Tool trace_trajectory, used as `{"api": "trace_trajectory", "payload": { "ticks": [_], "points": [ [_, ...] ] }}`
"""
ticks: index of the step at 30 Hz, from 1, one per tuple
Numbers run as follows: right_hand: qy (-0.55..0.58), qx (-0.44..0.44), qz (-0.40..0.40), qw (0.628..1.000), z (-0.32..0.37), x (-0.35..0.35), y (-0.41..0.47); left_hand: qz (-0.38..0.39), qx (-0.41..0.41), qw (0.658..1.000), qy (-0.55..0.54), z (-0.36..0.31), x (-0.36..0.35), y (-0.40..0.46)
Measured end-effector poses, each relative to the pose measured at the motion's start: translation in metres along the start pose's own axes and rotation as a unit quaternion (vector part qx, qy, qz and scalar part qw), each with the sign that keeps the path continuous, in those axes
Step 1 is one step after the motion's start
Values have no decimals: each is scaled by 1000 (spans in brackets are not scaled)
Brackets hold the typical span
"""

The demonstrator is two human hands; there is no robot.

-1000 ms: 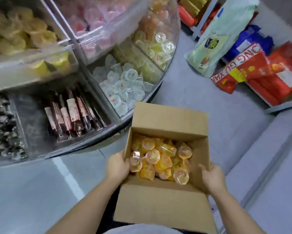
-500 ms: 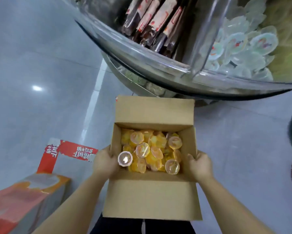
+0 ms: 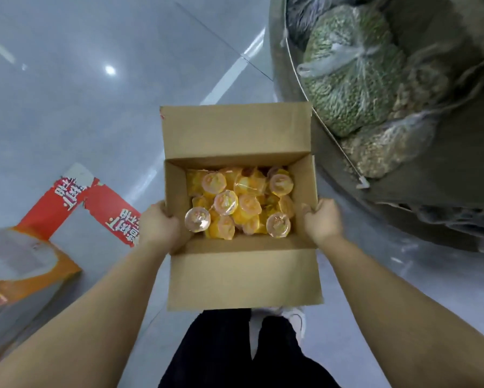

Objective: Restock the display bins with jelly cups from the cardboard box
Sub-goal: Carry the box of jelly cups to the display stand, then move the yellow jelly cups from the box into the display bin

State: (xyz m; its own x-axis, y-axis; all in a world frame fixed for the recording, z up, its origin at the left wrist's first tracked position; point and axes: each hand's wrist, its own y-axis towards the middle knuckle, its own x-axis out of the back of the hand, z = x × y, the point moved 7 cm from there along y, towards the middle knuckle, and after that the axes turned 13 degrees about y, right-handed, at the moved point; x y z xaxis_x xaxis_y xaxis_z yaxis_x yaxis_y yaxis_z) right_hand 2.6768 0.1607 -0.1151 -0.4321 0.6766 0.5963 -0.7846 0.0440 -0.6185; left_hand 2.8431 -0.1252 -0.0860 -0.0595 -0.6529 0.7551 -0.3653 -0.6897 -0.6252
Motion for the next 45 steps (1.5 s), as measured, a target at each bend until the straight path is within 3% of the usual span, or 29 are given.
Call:
{"api": "trace_trajectory", "payload": {
  "ticks": [7, 9, 12, 13, 14, 16, 19, 22, 25, 28, 32, 36, 39, 45],
  "points": [
    [-23, 34, 18, 999, -1, -20, 33, -37, -34, 998, -38, 9, -28, 26],
    [14, 73, 35, 997, 9, -7, 24, -86, -71, 992, -56, 7, -19, 15],
    [26, 276, -46, 960, 54, 19, -3, -200, -163, 964, -60, -13, -1, -6],
    [10, 339, -26, 940, 69, 12, -11, -201, -200, 958, -43, -23, -4, -9],
    [-6, 366, 29, 930, 80, -3, -14, -173, -223, 959, -25, -34, -13, -8],
    [-80, 332, 153, 927, 84, -48, -7, -66, -222, 973, 6, -48, -42, 4],
    [-272, 286, 210, 894, 77, -102, 21, 73, -179, 978, 82, -58, -91, 26],
    [-307, 231, 249, 889, 68, -132, 49, 77, -142, 973, 168, -61, -119, 40],
    [-264, 192, 276, 904, 54, -147, 58, 23, -128, 975, 182, -59, -129, 42],
    [-186, 188, 225, 938, 47, -135, 54, 1, -124, 984, 125, -56, -121, 46],
    [65, 85, 179, 978, 37, -91, 28, -25, -142, 989, 38, -55, -88, 35],
    [354, -39, 195, 914, 54, -32, -45, -57, -159, 978, -123, -68, -10, -25],
    [406, -12, 195, 893, 108, 36, -118, -44, -203, 954, -216, -97, 73, -97],
    [374, 143, 177, 899, 257, 204, -266, -19, -317, 905, -284, -197, 253, -243]
  ]
}}
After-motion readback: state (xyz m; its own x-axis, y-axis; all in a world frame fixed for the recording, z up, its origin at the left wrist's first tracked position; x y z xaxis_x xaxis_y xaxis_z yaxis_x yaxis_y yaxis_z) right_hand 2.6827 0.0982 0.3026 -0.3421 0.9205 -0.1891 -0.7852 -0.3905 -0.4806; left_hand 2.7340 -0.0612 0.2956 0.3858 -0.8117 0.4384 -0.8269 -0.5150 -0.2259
